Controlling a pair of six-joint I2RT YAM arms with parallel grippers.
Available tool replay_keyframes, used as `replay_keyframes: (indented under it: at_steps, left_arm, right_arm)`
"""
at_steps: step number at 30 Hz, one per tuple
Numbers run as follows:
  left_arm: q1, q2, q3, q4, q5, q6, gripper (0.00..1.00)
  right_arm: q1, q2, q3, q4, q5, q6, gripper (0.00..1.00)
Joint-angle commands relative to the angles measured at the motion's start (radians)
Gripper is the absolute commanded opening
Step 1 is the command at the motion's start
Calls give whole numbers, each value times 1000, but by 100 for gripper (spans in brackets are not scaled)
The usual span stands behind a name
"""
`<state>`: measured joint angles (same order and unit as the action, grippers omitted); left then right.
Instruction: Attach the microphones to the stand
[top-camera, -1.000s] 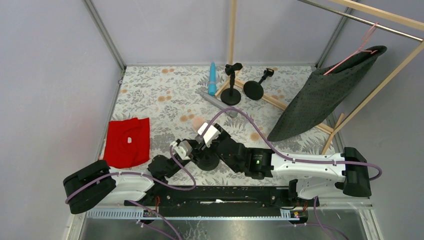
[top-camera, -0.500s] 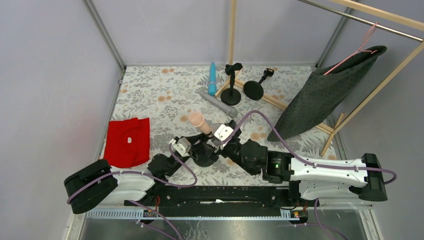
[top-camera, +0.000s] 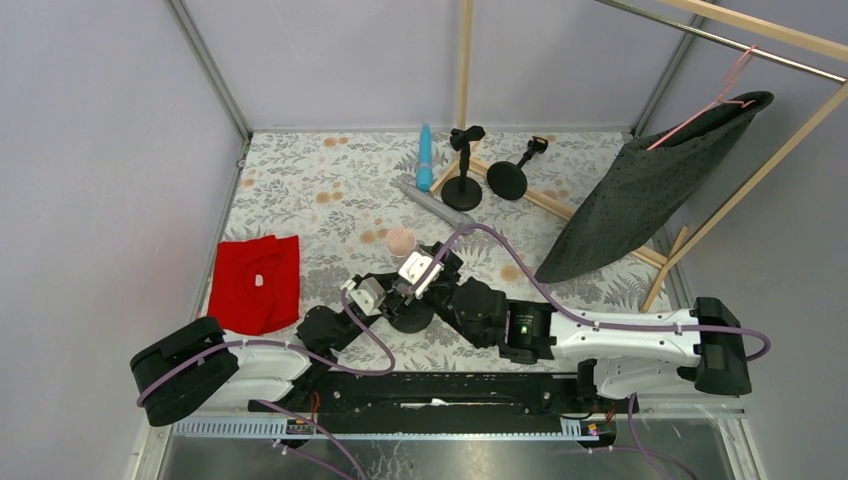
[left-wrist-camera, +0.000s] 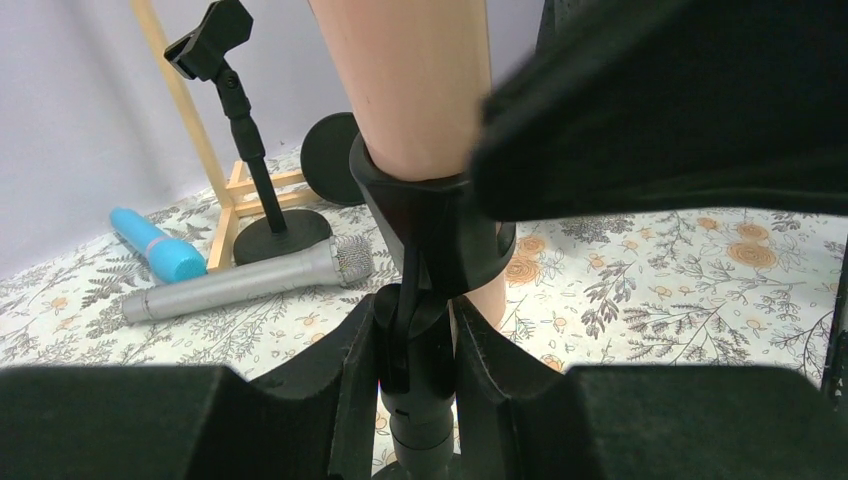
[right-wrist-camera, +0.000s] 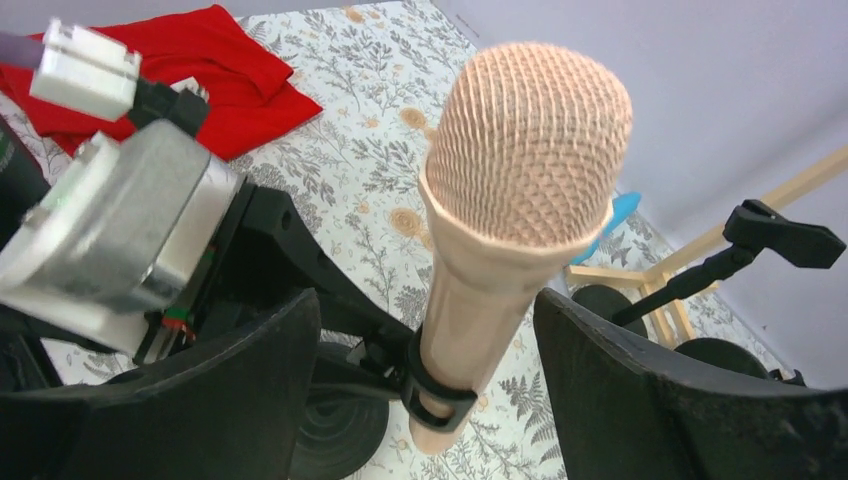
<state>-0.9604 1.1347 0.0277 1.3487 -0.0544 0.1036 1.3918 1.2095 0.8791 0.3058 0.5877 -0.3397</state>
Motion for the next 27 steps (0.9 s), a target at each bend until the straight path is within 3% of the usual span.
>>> replay_keyframes:
  at_steps: [1,7,16,25,27]
  left_arm:
    - [3,16,11,-6,50,39,0]
    - [3,22,15,-8,50,38,0]
    - [2,26,17,-8,50,40,0]
    - [3,31,18,-6,50,40,0]
    - [2,31,18,-6,50,39,0]
  right_arm:
    - [-22,35,79,100,54,-57,82]
    - [-52,34,80,146,26,-50,73]
    - [-69,87,68,134,13,-80,48]
    - [-103,113,10,134,17,-65,0]
    - [-113,113,-3,125,16,-55,0]
